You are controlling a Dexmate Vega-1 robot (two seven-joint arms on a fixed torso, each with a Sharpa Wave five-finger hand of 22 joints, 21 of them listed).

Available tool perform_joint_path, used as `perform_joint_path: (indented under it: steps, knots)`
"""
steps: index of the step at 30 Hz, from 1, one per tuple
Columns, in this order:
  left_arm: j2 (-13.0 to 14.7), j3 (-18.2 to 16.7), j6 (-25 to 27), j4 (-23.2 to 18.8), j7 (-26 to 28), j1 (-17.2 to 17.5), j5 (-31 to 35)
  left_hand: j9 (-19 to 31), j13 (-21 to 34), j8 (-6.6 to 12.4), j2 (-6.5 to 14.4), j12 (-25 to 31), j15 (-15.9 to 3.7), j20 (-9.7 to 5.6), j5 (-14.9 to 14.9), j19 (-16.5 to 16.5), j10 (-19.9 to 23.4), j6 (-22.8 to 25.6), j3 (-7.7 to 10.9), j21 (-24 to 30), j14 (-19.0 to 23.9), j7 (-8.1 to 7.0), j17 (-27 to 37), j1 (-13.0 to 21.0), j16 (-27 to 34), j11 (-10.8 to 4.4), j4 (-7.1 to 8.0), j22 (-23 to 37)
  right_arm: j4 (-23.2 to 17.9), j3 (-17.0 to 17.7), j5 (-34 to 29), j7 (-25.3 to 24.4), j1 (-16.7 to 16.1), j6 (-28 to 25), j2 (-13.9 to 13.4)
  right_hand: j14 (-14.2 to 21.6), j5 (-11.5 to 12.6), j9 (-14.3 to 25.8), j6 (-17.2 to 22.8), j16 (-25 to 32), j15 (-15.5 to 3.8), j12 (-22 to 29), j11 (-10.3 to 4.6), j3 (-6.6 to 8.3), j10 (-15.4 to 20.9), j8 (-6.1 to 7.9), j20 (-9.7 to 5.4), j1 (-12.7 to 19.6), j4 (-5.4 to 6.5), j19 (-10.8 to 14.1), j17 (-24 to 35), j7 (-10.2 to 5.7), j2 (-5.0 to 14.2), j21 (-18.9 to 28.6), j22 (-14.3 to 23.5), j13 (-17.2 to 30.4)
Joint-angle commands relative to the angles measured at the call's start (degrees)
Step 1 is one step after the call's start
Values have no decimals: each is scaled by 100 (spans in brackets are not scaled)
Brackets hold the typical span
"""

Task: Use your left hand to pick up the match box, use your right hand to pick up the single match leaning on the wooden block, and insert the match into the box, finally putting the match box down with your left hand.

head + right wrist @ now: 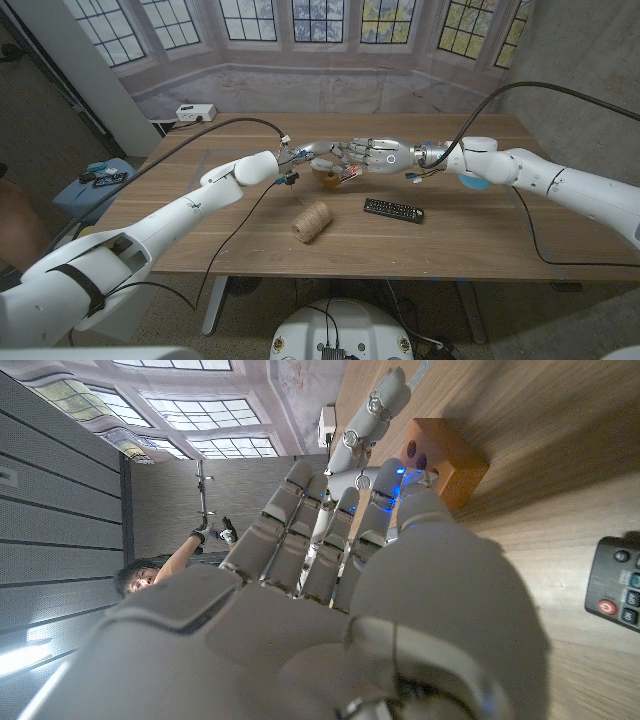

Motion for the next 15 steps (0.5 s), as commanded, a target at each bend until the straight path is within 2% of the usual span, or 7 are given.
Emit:
perform_joint_path:
  steps: [1,15]
  knots:
    - [-23,-4,-56,92,11,-17,-21,7,11,11,11,29,2,5,-10,-19,9,-2,-22,29,-35,16,9,-23,28,3,17,16,48,-4,101,35,-70,-74,100,6,41,30,-6,-10,-925,8,0,-4,13,13,-545,16,3,-14,10,-2,66,25,12,15]
    - [-50,22,-110,188,-23,-75,-21,6,11,15,17,30,7,7,-9,-19,9,5,-21,31,-35,1,8,-24,28,9,16,16,112,-28,210,52,-112,-105,170,12,41,30,-1,-14,-919,4,-7,-6,4,16,-542,17,1,-13,11,-9,63,27,12,14]
